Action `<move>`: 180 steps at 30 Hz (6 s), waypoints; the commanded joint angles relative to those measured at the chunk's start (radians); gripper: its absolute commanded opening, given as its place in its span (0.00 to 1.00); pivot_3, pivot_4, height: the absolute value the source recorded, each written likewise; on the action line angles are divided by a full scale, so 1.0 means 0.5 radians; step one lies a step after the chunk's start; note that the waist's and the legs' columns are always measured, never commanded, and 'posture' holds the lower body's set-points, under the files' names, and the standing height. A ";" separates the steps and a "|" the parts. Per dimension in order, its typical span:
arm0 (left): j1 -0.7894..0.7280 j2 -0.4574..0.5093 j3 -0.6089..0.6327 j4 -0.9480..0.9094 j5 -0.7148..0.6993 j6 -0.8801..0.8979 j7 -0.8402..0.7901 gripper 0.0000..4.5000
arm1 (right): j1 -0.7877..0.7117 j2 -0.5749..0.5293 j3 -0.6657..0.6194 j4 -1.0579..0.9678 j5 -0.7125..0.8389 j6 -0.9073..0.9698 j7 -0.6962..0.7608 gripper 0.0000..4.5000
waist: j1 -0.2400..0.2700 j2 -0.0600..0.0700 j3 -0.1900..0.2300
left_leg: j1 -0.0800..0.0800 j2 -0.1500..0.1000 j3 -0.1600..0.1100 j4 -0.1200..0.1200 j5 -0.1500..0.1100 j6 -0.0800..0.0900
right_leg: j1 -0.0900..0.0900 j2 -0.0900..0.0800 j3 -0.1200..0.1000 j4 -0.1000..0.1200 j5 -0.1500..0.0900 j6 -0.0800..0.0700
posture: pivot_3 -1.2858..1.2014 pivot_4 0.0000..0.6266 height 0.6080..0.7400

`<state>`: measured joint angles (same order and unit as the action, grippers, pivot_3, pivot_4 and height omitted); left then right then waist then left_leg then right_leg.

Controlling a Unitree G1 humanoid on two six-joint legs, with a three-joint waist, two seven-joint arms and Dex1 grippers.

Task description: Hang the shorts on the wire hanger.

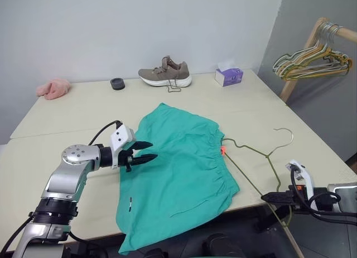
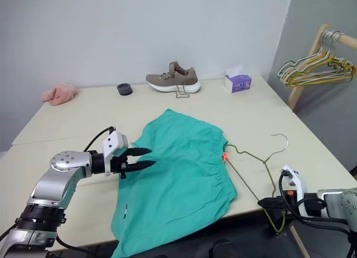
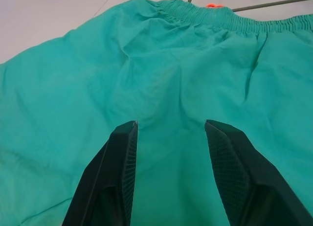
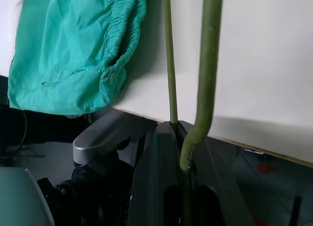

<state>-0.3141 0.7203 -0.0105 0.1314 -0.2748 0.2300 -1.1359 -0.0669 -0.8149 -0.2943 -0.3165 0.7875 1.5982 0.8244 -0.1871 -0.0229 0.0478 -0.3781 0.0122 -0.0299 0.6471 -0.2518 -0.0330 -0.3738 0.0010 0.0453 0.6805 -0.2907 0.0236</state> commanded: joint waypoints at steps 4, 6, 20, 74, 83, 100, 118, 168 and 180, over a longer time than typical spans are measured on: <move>-0.107 0.005 0.057 0.064 0.012 -0.085 0.057 0.51 | -0.129 -0.055 0.164 -0.050 0.094 -0.045 0.022 0.00 | 0.001 0.000 0.000 | 0.000 0.000 -0.001 0.000 0.000 0.000 | 0.000 0.000 -0.001 0.000 0.000 0.000 | 0.44 0.00 1.00; -0.122 0.002 0.065 0.083 0.013 -0.100 0.074 0.51 | -0.175 -0.024 0.231 -0.022 0.076 -0.048 -0.015 0.00 | 0.000 0.000 0.000 | -0.001 0.000 0.000 0.000 0.000 0.000 | 0.000 0.000 0.000 0.000 0.000 0.000 | 0.44 0.00 1.00; -0.088 -0.008 0.064 0.065 0.020 -0.141 0.130 0.51 | -0.704 0.531 0.163 0.601 -0.103 0.032 -0.572 0.00 | 0.004 0.000 0.000 | -0.003 0.001 0.000 0.000 0.000 0.000 | -0.003 0.000 0.001 0.000 0.000 0.000 | 0.45 0.00 1.00; -0.814 -0.113 -0.256 0.833 0.358 -0.701 -0.352 0.65 | -1.010 -0.046 1.477 -0.281 -1.496 -1.920 0.074 0.00 | -0.018 0.001 0.000 | -0.009 0.001 0.001 0.001 0.000 0.000 | -0.012 -0.001 0.001 0.002 0.001 0.000 | 0.43 0.00 1.00; -0.709 -0.102 -0.246 0.651 0.292 -0.555 -0.378 0.04 | -0.996 0.001 1.470 -0.299 -1.544 -1.979 0.164 0.00 | -0.020 0.001 0.000 | -0.008 0.001 -0.001 0.001 0.000 0.000 | -0.011 -0.003 0.000 0.003 0.001 0.000 | 0.44 0.00 1.00; -0.623 0.030 -0.235 0.632 0.324 -0.398 -0.387 0.00 | -0.463 -0.568 0.943 0.417 -1.512 -2.364 0.428 0.94 | -0.017 0.001 0.000 | -0.005 0.001 0.002 0.001 0.000 0.000 | -0.009 -0.003 0.001 0.003 0.001 0.000 | 0.44 0.00 1.00; -0.615 -0.005 -0.114 0.340 0.097 0.032 -0.335 0.00 | -0.456 1.033 0.692 -0.063 -0.742 -0.679 -0.544 1.00 | -0.013 -0.001 -0.003 | -0.007 -0.001 -0.006 0.004 0.000 0.000 | -0.006 -0.003 -0.003 0.004 0.001 0.000 | 0.44 0.00 1.00; -0.442 0.227 0.461 0.011 -0.963 1.326 -0.200 0.00 | -0.680 0.613 0.480 0.348 -0.788 -1.173 -0.737 0.01 | -0.020 0.004 -0.001 | -0.005 0.001 0.000 -0.001 0.000 0.000 | -0.009 0.000 0.003 0.004 0.001 0.000 | 0.45 0.00 1.00; -0.179 0.276 0.295 -0.037 -0.692 1.030 -0.227 0.00 | -0.495 0.365 0.830 0.079 -0.854 -1.301 -0.509 0.01 | -0.012 0.003 -0.001 | -0.006 0.001 0.001 0.000 0.000 0.000 | -0.009 0.000 0.003 0.002 0.000 0.000 | 0.45 0.00 1.00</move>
<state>-0.3946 0.8482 0.1152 0.1284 -0.6253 0.7693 -1.2537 -0.3171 -0.6122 0.1165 -0.2340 0.3762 0.9798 0.5496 -0.1929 -0.0212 0.0472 -0.3809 0.0125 -0.0296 0.6470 -0.2517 -0.0330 -0.3784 0.0008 0.0465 0.6816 -0.2904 0.0236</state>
